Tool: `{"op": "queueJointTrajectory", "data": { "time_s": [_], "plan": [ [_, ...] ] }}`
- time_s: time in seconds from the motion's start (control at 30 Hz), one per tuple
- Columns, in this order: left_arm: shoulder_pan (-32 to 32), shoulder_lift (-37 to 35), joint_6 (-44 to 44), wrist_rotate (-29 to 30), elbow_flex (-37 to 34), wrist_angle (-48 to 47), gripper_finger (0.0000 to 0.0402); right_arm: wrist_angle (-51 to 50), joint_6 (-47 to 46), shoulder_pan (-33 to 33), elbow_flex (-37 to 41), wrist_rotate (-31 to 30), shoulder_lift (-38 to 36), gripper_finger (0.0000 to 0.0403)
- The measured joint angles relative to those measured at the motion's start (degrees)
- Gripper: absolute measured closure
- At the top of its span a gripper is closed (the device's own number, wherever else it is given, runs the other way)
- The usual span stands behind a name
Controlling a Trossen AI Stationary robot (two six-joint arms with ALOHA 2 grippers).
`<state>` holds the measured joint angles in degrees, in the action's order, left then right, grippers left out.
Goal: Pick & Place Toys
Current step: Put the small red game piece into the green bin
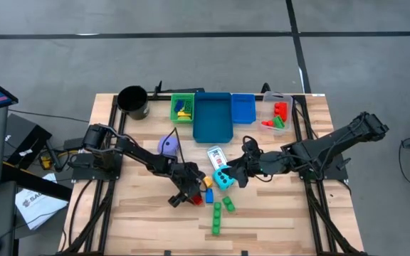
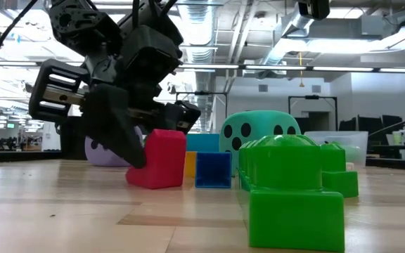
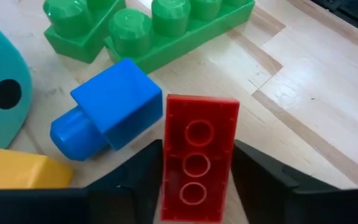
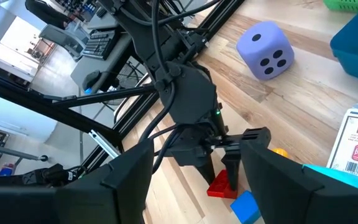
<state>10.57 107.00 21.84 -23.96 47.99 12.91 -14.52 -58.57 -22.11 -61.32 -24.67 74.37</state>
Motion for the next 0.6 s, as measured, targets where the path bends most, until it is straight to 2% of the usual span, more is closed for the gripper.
{"op": "queueJointTrajectory", "data": {
  "time_s": [0.13,0.43,0.6],
  "plan": [
    [0.0,0.0,-0.6,0.0,0.0,0.1,0.0273,0.0,0.0,0.0,0.0,0.0,0.0,0.0163],
    [-0.7,-0.9,-2.8,0.2,0.0,-0.7,0.0273,-1.8,0.0,0.0,0.0,-0.1,0.0,0.0163],
    [-1.9,-6.0,-2.8,1.6,-0.1,-1.9,0.0273,-1.8,0.0,0.0,0.0,-0.1,0.0,0.0163]
  ]
}}
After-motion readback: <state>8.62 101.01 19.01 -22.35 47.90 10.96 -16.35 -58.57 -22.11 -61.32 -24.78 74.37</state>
